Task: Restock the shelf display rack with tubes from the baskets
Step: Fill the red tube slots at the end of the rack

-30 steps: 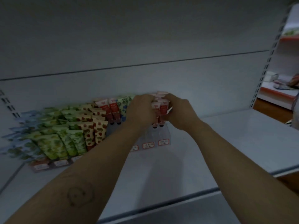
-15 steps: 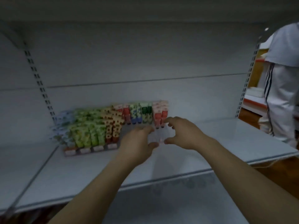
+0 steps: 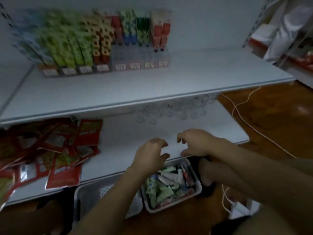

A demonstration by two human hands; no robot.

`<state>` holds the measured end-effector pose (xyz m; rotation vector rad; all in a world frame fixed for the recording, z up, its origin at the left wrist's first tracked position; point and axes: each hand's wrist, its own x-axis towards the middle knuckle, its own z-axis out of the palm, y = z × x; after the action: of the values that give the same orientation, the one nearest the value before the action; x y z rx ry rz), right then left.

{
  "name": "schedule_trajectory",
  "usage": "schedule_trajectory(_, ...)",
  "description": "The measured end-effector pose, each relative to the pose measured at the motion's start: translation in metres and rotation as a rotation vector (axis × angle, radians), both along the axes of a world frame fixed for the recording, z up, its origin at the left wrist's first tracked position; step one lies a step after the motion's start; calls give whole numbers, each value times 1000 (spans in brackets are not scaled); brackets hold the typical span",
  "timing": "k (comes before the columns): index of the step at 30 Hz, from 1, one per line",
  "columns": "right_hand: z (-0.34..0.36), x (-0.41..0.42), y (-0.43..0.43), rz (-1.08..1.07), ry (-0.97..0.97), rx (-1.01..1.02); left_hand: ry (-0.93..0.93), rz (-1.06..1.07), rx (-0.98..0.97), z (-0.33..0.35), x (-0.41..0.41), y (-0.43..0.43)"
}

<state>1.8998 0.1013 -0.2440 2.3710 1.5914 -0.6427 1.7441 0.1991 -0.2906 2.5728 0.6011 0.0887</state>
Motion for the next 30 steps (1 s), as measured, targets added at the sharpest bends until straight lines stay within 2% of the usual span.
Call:
schedule_trajectory(6,-86,-12,-9,93,50,-258,335,-5,-84,-78,-10,-13)
schedule_trajectory(11,-132,-11,-23,150,47,-524,485,-113,-107,-119,-8,-20)
schedule_trajectory(15,-149,-7,-27,178,66,-634,540,-174,-155,-141,3,-36)
schedule_trajectory(23,-182,4,-36,128,218,-586,508,-369,-158,-162,30,-70)
schedule_trajectory(26,-188,12,-43,105,229,-568,536,-379,-107,-170,36,-78)
schedule_trajectory(30,-187,31,-43,8,192,-440,545,-347,-105,-180,39,-77)
